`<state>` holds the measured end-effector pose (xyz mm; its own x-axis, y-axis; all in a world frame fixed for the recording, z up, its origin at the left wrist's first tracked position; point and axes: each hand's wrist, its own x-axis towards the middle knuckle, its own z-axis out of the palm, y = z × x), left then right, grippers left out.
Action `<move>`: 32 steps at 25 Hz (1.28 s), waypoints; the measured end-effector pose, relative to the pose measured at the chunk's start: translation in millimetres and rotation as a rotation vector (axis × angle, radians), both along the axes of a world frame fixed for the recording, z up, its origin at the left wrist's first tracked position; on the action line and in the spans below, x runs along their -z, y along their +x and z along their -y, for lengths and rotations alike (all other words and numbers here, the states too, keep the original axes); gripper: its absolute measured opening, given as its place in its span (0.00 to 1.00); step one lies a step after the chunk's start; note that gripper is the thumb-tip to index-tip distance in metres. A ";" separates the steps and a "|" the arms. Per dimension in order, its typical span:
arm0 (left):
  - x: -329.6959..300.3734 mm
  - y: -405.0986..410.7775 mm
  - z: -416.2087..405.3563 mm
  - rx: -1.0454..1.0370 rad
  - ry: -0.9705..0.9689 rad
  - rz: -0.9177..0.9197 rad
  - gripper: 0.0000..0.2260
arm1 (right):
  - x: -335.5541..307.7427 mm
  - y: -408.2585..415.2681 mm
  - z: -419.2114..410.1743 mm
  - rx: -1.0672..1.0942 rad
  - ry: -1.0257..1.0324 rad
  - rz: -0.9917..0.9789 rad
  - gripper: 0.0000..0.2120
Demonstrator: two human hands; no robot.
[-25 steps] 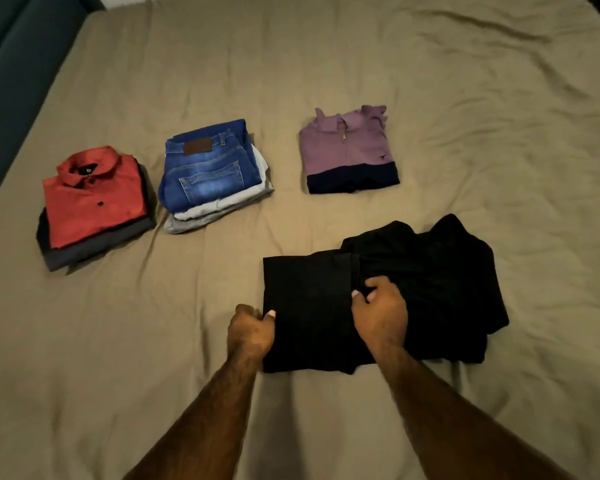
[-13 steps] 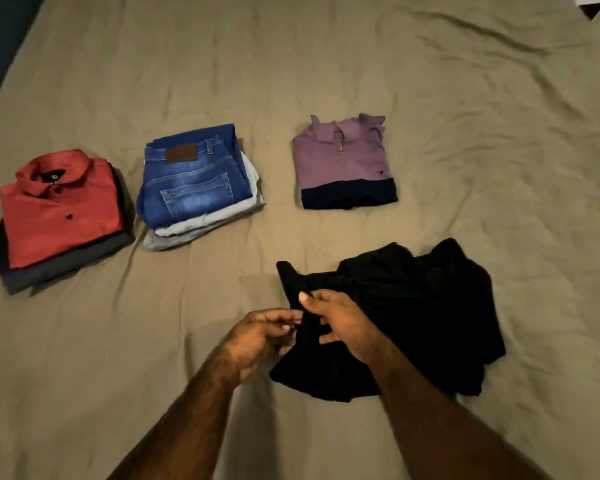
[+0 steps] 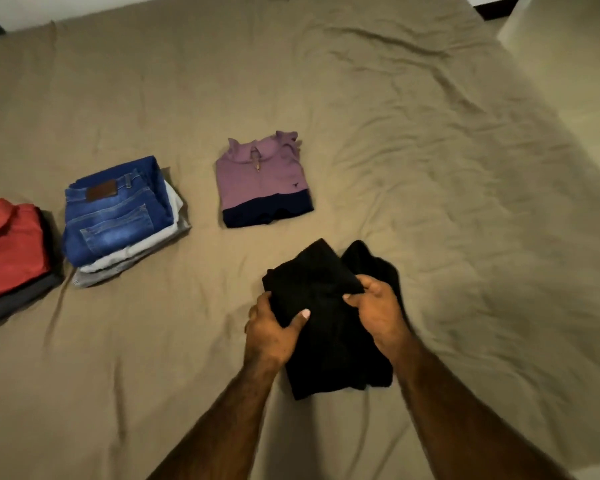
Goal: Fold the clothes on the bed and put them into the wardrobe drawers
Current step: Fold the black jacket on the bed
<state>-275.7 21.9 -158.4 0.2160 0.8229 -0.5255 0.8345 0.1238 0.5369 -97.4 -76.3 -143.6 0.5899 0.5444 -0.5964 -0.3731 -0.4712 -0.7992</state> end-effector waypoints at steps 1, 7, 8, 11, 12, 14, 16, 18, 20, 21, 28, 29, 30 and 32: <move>3.0 21.4 6.1 -0.073 -0.058 -0.032 0.44 | 3.7 19.5 18.4 0.064 -0.096 0.092 0.11; 24.2 63.2 17.0 -0.401 -0.376 0.144 0.36 | 22.1 25.1 69.3 -0.081 -0.390 0.551 0.21; 20.6 63.4 18.9 -0.418 -0.418 0.233 0.33 | 22.7 17.3 65.9 -0.116 -0.344 0.362 0.24; -12.0 79.4 18.5 -0.218 -0.290 0.431 0.20 | 7.7 11.0 48.9 0.035 -0.139 -0.195 0.32; -33.0 85.2 15.4 -0.106 -0.183 0.467 0.18 | -1.6 12.6 40.1 0.099 -0.020 -0.388 0.32; -75.9 95.1 9.3 0.187 0.107 0.425 0.17 | -19.2 21.4 26.4 0.180 0.214 -0.655 0.38; -119.4 96.4 0.1 0.552 0.458 0.191 0.22 | -37.3 29.2 10.6 0.242 0.352 -0.805 0.43; -153.2 92.5 -8.1 0.760 0.633 -0.009 0.31 | -54.3 36.4 -3.5 0.294 0.398 -0.850 0.46; -146.9 88.3 1.4 0.914 0.688 -0.126 0.33 | -52.3 44.3 1.8 0.333 0.398 -0.845 0.44; -136.3 76.7 6.2 0.973 0.727 -0.177 0.32 | -51.7 43.1 3.2 0.343 0.347 -0.832 0.42; -26.7 4.5 84.7 1.023 0.133 -0.505 0.26 | 40.9 22.3 69.6 0.162 -0.483 -0.026 0.35; -16.0 -6.3 86.4 0.805 0.259 -0.455 0.25 | 45.6 20.9 73.2 0.146 -0.539 0.259 0.28; -2.3 -16.8 83.4 0.557 0.374 -0.419 0.23 | 50.0 18.3 74.3 0.149 -0.498 0.521 0.23; 15.9 -24.8 68.0 0.107 0.381 -0.369 0.21 | 44.8 9.3 68.5 0.046 -0.434 0.800 0.22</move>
